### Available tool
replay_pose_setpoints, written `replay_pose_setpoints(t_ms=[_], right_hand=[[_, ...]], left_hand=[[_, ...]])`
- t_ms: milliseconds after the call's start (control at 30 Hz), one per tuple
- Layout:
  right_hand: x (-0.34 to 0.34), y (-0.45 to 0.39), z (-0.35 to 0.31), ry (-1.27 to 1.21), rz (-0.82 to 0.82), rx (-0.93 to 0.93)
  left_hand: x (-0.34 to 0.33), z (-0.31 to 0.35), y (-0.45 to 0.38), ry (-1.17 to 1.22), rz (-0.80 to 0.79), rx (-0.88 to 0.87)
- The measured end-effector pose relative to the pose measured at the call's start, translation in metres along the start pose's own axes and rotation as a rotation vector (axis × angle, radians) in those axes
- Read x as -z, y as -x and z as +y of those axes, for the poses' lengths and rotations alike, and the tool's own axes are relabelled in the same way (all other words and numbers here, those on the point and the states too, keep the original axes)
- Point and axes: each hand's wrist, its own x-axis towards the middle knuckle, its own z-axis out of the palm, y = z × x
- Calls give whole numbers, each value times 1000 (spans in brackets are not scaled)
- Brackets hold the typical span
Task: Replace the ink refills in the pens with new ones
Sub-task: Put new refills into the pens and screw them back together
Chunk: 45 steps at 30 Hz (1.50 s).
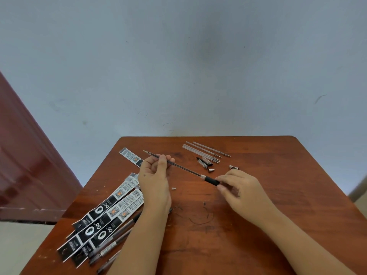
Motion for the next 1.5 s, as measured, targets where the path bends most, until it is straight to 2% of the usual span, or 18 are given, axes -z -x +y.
replay_pose_setpoints(t_ms=[233,433,567,833,967,1167,1233,1333,1500], right_hand=[[-1,0,-1,-3,-6,10],[-2,-1,4,3,34,0],[-2,-1,5,24,55,3],[-4,-2,7,-21,51,1],[-3,-3,4,-63,79,25],[-2,-4,12,39,133,-21],[-2,-9,9,221,76,-30],[-1,-25,3,430,-127,-87],[-14,-52,1,586,-238,-219]], left_hand=[[-2,-3,5,-127,-83,45],[-4,-10,15,-384,-332,181],[-7,-15,20,-519,-437,211],[-6,-13,25,-550,-573,307],[-8,-9,24,-501,-517,265],[-6,3,16,-214,-321,312],[-5,6,14,-192,-298,293],[-4,9,13,-225,-293,233],[0,8,12,-464,-316,30]])
